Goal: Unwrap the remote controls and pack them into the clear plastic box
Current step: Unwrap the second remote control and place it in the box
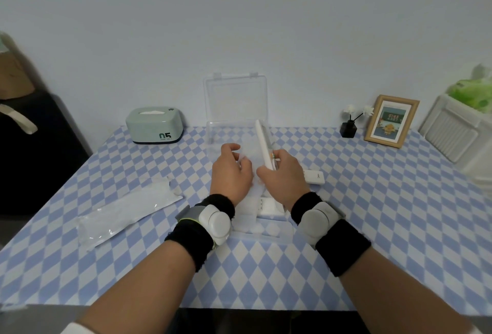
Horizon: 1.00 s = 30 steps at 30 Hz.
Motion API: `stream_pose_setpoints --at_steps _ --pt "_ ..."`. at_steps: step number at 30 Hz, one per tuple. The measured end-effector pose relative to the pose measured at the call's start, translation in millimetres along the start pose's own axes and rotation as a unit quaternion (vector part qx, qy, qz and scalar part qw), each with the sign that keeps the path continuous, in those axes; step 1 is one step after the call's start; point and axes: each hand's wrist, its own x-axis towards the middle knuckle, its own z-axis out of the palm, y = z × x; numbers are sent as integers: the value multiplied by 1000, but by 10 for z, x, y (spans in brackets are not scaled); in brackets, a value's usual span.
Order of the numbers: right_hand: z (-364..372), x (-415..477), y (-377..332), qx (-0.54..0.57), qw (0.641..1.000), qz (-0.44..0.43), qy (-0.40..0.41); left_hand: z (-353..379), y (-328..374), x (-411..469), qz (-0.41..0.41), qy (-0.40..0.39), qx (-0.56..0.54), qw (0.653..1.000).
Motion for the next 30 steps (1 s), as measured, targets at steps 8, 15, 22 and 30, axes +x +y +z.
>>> stream_pose_setpoints --at_steps 8,15,22,30 --pt "28 34 1 -41 998 -28 30 -4 13 -38 42 -23 90 995" --pt "-30 25 45 -65 998 -5 17 -90 54 5 39 -5 88 995" --pt "-344 -48 90 93 966 -31 -239 -162 74 80 24 10 106 994" --pt "-402 -46 138 1 962 -26 -271 -191 15 102 37 -9 73 997"
